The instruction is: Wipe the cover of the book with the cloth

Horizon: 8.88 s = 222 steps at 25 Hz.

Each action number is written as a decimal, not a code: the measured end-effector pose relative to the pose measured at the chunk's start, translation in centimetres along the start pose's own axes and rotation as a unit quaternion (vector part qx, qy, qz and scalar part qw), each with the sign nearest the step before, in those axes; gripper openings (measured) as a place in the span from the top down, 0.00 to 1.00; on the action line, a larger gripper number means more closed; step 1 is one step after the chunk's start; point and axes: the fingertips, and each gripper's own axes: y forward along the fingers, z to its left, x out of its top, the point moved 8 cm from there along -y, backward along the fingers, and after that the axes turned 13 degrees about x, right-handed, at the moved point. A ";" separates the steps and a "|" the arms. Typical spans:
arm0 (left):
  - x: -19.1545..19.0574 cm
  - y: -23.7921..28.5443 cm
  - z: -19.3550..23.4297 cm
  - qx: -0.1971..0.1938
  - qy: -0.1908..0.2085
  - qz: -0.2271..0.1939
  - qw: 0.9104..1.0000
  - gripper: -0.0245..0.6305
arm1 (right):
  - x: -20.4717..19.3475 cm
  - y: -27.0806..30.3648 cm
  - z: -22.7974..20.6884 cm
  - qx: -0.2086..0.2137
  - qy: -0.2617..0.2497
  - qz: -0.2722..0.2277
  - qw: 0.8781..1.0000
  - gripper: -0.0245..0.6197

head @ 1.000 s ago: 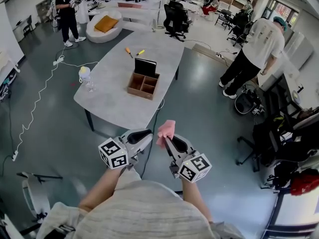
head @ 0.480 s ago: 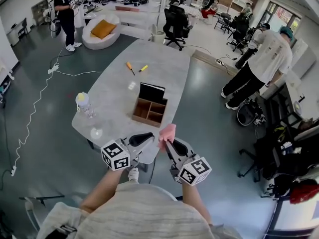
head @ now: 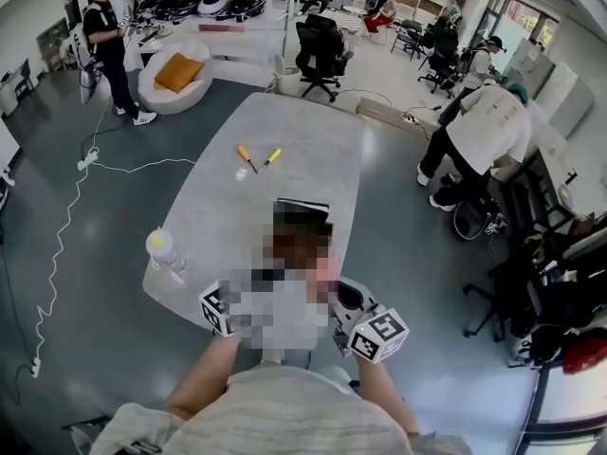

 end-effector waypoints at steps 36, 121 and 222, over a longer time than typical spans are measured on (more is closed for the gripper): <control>-1.9 12.5 14.9 0.135 0.233 0.224 0.936 0.69 | -0.9 3.7 -13.6 0.009 0.033 0.050 0.998 0.89; 5.1 4.5 6.5 0.292 -0.018 0.174 0.940 0.85 | 2.0 12.3 -11.0 -0.005 0.098 -0.063 0.993 0.89; 8.2 7.4 9.0 0.274 0.015 0.108 0.955 0.85 | -2.5 4.9 -16.1 -0.152 0.193 -0.021 0.969 0.89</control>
